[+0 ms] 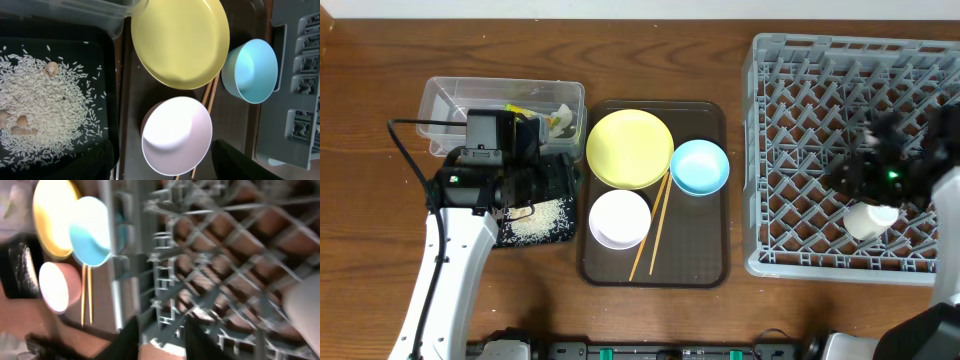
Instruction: Sort waste into correct bins and load items into the dishwasher rack
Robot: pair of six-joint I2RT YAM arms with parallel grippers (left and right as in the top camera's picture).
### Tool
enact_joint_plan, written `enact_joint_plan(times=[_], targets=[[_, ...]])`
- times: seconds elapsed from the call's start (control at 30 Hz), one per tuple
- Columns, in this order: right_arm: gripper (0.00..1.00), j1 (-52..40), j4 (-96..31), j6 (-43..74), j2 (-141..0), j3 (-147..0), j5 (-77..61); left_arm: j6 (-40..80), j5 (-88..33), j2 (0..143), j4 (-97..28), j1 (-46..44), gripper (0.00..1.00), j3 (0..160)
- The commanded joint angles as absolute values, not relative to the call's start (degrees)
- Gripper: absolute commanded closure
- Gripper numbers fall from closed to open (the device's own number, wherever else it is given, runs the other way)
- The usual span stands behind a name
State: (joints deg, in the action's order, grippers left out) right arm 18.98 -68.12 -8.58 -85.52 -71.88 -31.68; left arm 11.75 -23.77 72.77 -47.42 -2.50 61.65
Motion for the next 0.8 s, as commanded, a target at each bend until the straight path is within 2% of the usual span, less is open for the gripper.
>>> enact_joint_plan(times=[0.0,0.13,0.37,0.63,0.77], targets=[[0.81,13.43,-67.42,-11.86,-85.14,-72.99,-32.88,10.96,-23.27,72.77,-47.55,-2.33,0.34,62.33],[0.82,6.9,-65.34,-11.6,-85.14,-72.95,-29.76,10.96,-23.27,72.79,-47.55,-2.33,0.34,62.04],[0.88,-1.93,-60.4,-2.76,-85.65,-72.2,-15.07,10.96,-23.27,72.97,-47.55,-2.33,0.34,62.04],[0.92,-6.13,-58.87,0.84,-88.92,-71.48,-13.74,10.96,-23.27,72.97,-47.55,-2.33,0.34,62.04],[0.97,-7.7,-58.98,0.86,-91.7,-71.48,-13.72,10.96,-23.24,72.97,-47.55,-2.31,0.34,62.04]])
